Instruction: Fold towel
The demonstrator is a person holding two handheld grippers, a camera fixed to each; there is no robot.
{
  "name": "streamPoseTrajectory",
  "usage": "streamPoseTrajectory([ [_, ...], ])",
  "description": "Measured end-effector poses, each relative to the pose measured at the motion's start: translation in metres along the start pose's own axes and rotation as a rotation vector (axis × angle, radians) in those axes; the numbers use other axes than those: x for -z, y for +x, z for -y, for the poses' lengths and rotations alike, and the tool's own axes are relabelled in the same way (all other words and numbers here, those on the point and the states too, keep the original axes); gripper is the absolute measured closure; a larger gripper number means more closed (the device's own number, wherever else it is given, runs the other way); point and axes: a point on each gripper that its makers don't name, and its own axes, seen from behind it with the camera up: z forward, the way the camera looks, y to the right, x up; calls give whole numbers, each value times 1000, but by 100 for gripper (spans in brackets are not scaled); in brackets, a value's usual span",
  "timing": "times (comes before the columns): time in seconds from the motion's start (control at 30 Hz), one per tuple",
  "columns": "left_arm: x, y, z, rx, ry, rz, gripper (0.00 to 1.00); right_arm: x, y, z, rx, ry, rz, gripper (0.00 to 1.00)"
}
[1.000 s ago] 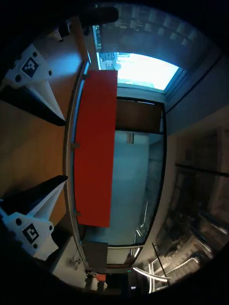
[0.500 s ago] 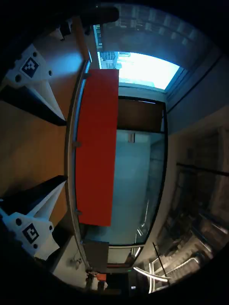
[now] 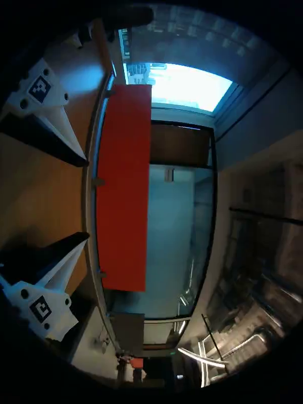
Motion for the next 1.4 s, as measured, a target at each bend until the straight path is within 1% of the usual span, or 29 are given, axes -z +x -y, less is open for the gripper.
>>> streamPoseTrajectory([
  [0.1,0,0,0,0,0,0,7,-1,-5,-5,-13,0,-3,0],
  [0.27,0,0,0,0,0,0,7,-3,-21,-10,-29,6,4,0],
  [0.47,0,0,-1,0,0,0,7,-3,-44,-8,-62,30,9,0],
  [0.67,0,0,0,0,0,0,7,-3,-68,-10,-88,23,10,0],
  [1.0,0,0,-1,0,0,0,7,-5,-108,-7,-89,40,8,0],
  [1.27,0,0,0,0,0,0,7,-5,-123,-7,-98,37,-5,0],
  [1.4,0,-1,-1,0,0,0,7,-3,-136,-6,-80,43,6,0],
])
